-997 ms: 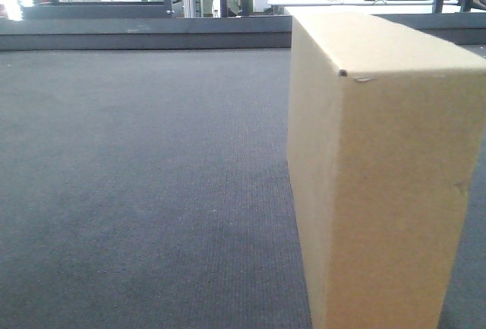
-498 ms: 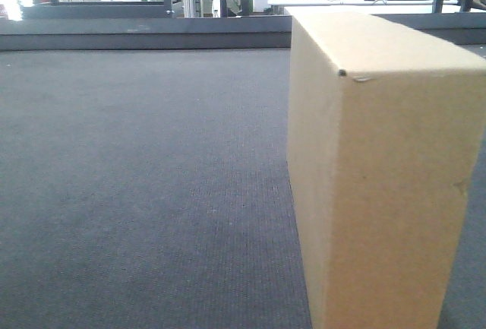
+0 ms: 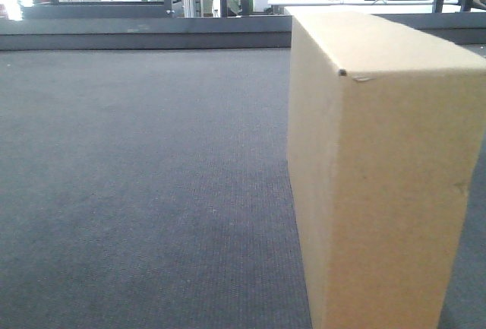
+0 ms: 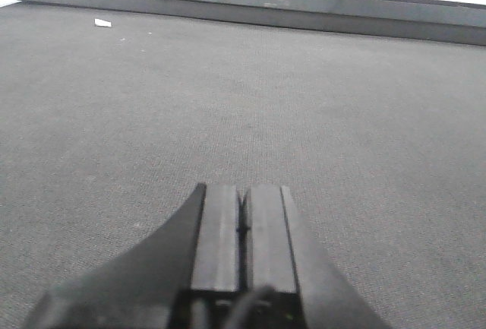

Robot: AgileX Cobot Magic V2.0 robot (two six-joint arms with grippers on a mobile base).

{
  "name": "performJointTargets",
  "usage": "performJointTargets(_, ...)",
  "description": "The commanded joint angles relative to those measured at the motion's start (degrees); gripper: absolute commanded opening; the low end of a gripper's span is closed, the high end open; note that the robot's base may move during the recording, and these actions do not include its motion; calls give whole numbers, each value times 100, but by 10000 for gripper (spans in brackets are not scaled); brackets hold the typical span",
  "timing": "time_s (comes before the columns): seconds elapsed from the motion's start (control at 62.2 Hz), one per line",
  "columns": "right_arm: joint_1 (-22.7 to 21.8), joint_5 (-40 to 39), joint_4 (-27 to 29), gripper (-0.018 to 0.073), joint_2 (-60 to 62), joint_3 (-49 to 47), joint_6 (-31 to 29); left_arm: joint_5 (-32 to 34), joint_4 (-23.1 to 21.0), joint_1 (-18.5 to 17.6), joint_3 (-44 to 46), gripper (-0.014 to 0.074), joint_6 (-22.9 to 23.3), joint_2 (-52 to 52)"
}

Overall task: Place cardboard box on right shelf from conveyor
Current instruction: 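Lower the right gripper around the cardboard box and close it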

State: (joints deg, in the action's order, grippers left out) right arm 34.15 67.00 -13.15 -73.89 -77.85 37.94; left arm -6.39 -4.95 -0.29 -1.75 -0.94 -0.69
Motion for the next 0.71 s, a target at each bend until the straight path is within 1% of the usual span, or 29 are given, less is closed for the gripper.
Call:
performJointTargets(0.0, 179, -19, -264, 606, -240, -505, 214, 471, -15, -41, 16, -119, 6, -66)
performJointTargets(0.209, 610, 143, -618, 606, -891, -1104, 635, 471, -15, -41, 16, -119, 6, -66)
performJointTargets(0.354, 781, 107, -621, 606, -1107, -1213, 687, 471, -15, -41, 16, -119, 6, -66)
performJointTargets(0.547, 809, 99, -611, 606, -1160, -1206, 722, 471, -15, -41, 16, -119, 6, -66)
performJointTargets(0.691, 809, 121, -611, 606, -1211, -1190, 910, 471, -15, -41, 16, -119, 6, -66)
